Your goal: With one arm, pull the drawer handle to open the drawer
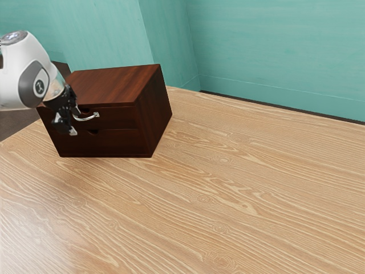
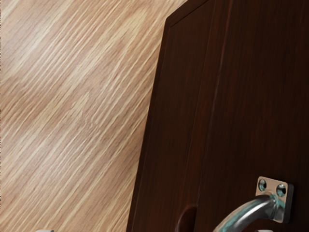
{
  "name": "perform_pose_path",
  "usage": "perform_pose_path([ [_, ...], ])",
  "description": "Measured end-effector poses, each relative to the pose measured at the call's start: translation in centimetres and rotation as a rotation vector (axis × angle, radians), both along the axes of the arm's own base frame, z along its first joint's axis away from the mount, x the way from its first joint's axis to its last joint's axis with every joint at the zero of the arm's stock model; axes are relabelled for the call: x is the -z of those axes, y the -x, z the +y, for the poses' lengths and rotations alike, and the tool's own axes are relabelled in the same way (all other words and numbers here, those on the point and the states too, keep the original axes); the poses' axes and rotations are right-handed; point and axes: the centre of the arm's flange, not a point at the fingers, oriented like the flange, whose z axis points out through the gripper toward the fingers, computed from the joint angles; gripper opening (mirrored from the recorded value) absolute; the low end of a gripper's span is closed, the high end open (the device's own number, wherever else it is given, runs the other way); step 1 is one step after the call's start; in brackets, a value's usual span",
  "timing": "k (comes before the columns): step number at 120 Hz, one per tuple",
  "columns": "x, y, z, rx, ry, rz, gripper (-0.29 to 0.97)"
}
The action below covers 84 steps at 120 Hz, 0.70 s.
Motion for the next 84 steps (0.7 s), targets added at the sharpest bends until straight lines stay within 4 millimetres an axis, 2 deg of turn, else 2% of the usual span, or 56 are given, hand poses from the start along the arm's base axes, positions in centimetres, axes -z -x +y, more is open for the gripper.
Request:
perform_pose_path([
  [15,0.7,-0.3,-0.1,0.000,0.005,0.009,0.49],
  [48,0.6,-0.2,-0.4,-0.001,0.009,0.010,0.38],
  [84,0.8,1.0,-1.1,-0.005,0.024,0.022,0.32],
])
